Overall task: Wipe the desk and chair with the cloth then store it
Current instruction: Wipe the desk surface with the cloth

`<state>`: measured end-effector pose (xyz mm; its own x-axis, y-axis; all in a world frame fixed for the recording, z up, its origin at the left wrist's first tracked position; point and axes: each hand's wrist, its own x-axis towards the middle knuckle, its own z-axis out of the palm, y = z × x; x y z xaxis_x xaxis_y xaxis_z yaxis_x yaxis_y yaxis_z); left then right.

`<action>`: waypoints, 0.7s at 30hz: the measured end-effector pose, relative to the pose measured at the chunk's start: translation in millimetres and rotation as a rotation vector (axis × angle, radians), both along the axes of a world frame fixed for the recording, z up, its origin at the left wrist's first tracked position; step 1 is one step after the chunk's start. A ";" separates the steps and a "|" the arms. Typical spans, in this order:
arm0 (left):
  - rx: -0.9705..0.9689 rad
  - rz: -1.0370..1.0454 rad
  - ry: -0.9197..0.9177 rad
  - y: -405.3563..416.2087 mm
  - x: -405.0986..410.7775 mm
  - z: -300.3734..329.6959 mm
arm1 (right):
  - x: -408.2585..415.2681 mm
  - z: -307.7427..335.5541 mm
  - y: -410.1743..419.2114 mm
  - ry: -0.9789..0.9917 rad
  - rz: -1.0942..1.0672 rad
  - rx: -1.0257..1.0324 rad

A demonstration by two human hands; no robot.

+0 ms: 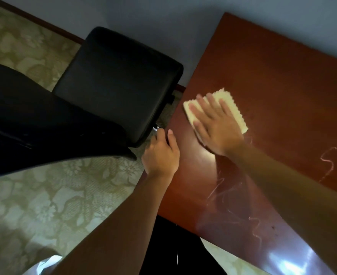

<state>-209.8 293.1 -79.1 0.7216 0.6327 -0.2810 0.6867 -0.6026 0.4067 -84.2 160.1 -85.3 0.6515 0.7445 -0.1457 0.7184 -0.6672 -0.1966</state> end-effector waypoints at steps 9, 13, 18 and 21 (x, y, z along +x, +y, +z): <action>0.086 0.007 -0.021 -2.4 2.3 -3.7 | -2.8 -0.3 -7.4 -0.025 -0.218 0.068; 0.095 0.026 -0.012 -2.9 1.3 -6.1 | -17.7 -1.3 -45.1 -0.025 -0.132 0.008; 0.096 0.023 0.041 -3.0 1.9 -5.7 | 37.0 -4.0 -9.2 -0.018 -0.367 0.026; 0.076 0.011 0.034 -2.2 1.2 -4.3 | 33.8 -3.8 13.8 -0.006 -0.301 0.007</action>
